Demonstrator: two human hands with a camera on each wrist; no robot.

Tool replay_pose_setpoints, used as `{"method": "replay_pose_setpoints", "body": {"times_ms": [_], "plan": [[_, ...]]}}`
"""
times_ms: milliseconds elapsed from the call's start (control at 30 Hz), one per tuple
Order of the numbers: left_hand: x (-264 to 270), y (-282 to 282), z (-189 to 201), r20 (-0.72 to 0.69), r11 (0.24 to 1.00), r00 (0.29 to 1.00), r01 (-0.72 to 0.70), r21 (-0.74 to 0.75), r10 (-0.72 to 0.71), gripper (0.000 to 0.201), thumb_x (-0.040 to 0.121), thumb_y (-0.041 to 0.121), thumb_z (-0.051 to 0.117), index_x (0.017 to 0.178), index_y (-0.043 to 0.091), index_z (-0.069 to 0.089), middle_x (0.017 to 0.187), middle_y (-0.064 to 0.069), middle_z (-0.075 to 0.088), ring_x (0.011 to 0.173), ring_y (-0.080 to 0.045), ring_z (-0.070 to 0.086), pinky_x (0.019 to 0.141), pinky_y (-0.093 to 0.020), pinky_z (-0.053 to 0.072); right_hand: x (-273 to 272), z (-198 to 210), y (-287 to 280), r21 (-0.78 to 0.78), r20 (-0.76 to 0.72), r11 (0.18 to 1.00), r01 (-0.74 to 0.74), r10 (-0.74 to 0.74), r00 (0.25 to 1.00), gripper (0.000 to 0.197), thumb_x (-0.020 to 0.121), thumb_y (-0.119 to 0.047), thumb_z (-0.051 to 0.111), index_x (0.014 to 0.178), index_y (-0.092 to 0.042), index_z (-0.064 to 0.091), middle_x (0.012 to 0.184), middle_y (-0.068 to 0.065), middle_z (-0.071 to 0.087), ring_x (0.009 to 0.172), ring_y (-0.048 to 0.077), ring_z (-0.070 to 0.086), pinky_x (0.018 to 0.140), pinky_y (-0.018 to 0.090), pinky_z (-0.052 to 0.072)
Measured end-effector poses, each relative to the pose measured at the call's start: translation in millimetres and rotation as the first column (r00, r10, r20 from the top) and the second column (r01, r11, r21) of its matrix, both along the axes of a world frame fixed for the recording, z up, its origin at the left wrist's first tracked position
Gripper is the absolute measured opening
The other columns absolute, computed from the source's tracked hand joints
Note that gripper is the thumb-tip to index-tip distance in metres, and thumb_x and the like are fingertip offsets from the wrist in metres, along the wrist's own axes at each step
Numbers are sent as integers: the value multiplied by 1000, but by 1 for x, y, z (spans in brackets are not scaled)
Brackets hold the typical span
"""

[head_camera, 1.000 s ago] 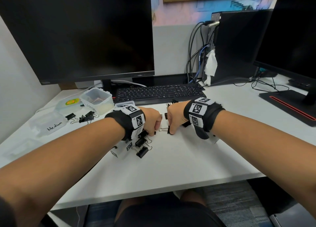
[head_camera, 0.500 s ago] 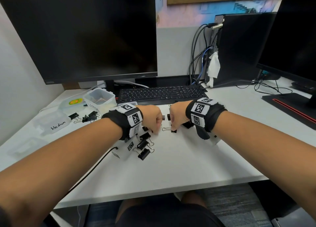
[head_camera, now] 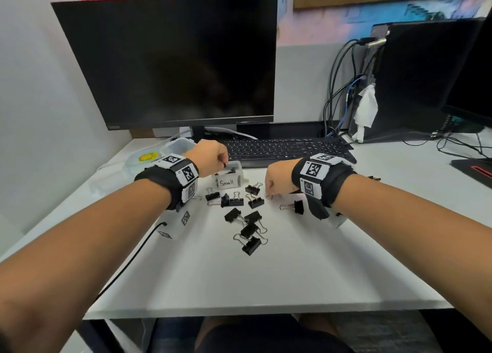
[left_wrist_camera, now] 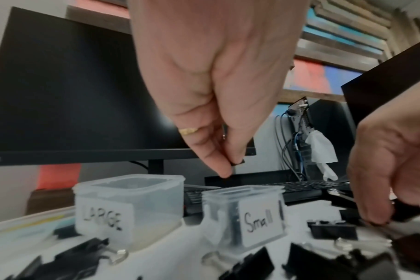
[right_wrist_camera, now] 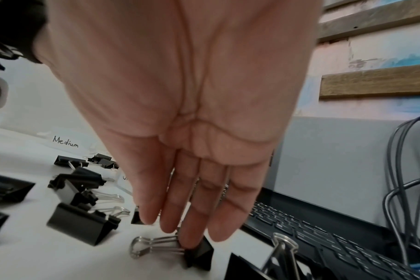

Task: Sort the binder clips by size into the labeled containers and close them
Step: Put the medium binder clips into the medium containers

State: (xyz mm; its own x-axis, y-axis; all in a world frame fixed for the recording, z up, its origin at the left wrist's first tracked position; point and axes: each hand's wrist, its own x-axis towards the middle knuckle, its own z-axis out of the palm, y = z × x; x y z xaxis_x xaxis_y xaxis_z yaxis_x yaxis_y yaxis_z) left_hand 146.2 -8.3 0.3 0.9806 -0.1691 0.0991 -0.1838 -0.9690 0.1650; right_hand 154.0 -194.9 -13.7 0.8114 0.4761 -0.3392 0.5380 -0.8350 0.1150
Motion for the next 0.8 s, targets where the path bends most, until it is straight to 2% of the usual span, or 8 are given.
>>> {"method": "replay_pose_setpoints", "body": {"times_ms": [100,233,367,433,533,567,667,800], "plan": [[6,16,-7,41,998,998,-56,-9,56,24,90,0,51,109,5,64,104,-11,66,99,-27,61,75,-25,42,7,-3,10,-3,18,1000,-5,5,1000,33,97,-19,46,121,-5,64,124,8,63,113,27,60,97,35,49],[13,24,-13,85,997,994,-60,-45,63,13,87,1,57,99,5,62,97,-11,65,93,-27,60,73,-26,41,15,-2,16,-87,32,996,-5,7,999,36,99,-14,42,130,-7,57,133,9,57,120,27,55,98,32,45],[19,21,-14,13,998,999,-38,-59,38,8,88,5,60,88,13,62,93,-5,64,89,-22,58,78,-30,47,21,-3,17,-151,12,989,9,-7,1000,36,95,-12,47,130,-8,58,134,7,57,121,24,56,97,32,46],[20,18,-17,-10,999,1000,-16,-40,16,9,88,4,60,89,12,64,91,-5,64,92,-25,60,82,-33,50,23,-5,19,-200,14,980,8,-5,1000,38,95,-8,45,130,-7,57,134,7,56,121,24,56,98,32,46],[20,14,-19,-29,1000,1000,8,-17,-9,12,89,2,57,96,5,66,99,-9,68,96,-25,62,80,-27,46,23,-3,20,-255,4,967,13,-12,1000,39,98,-8,41,136,-8,51,140,8,50,123,25,53,98,31,43],[20,12,-19,-40,1000,999,7,-2,-7,15,90,2,55,98,5,67,102,-10,68,97,-24,62,78,-24,44,23,-2,21,-266,-1,964,19,-20,1000,39,100,-11,40,137,-9,49,141,8,49,119,25,54,97,30,44],[18,9,-16,-99,998,995,7,57,-1,27,96,6,46,112,6,67,115,-8,66,106,-23,60,76,-18,37,24,-2,24,-268,3,963,41,-42,999,37,101,-14,40,136,-10,51,138,8,52,83,20,55,82,27,49],[14,10,-14,-176,991,984,22,129,1,39,97,4,37,122,15,64,131,-2,58,116,-20,55,83,-21,37,29,-6,25,-272,13,961,49,-48,999,35,100,-15,41,133,-10,55,134,7,55,92,18,53,94,30,46]]}}
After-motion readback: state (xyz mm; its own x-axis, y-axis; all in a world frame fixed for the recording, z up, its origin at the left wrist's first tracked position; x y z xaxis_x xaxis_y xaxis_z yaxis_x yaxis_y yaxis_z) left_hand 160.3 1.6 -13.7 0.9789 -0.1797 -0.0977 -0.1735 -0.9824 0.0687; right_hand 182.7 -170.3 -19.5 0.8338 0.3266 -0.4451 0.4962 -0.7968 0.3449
